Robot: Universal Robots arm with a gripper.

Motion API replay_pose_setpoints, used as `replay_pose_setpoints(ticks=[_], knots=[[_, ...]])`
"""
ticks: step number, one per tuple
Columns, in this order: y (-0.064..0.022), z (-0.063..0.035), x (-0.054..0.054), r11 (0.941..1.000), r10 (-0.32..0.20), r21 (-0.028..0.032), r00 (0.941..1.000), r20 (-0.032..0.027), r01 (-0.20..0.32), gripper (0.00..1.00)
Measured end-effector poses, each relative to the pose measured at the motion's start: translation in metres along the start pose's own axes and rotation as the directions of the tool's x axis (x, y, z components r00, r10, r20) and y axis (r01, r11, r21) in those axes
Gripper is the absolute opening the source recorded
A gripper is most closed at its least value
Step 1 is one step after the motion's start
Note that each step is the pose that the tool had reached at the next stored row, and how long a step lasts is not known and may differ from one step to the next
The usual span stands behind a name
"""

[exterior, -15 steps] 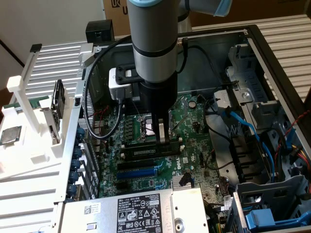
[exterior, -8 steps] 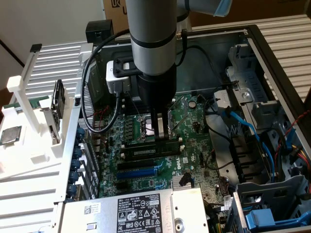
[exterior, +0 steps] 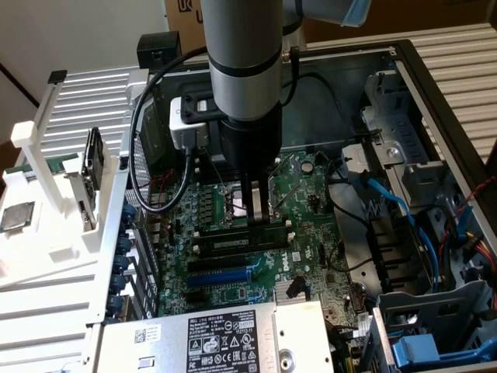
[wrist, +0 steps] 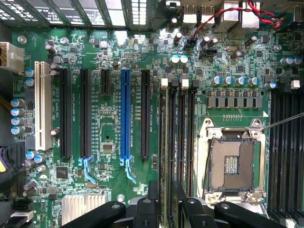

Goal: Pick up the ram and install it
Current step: 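Press down the ram until it locks into place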

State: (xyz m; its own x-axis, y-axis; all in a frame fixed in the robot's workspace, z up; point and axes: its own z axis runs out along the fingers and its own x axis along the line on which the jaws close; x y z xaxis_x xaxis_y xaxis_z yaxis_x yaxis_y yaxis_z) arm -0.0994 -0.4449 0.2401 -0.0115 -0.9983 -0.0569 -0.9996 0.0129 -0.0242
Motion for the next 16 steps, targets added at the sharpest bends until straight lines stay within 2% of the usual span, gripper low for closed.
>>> replay_pose_setpoints(ticks=[9, 10, 11, 13, 14, 16], knots=[[0.0, 0.0, 0.0, 1.0, 0.0, 0.0, 1.0, 0.0, 0.0, 0.26], [0.0, 0.0, 0.0, 1.0, 0.0, 0.0, 1.0, 0.0, 0.0, 0.24], [0.0, 0.0, 0.0, 1.0, 0.0, 0.0, 1.0, 0.0, 0.0, 0.18], [0.0, 0.0, 0.0, 1.0, 0.0, 0.0, 1.0, 0.0, 0.0, 0.18], [0.0, 0.0, 0.0, 1.0, 0.0, 0.0, 1.0, 0.0, 0.0, 0.11], [0.0, 0.0, 0.0, 1.0, 0.0, 0.0, 1.0, 0.0, 0.0, 0.11]])
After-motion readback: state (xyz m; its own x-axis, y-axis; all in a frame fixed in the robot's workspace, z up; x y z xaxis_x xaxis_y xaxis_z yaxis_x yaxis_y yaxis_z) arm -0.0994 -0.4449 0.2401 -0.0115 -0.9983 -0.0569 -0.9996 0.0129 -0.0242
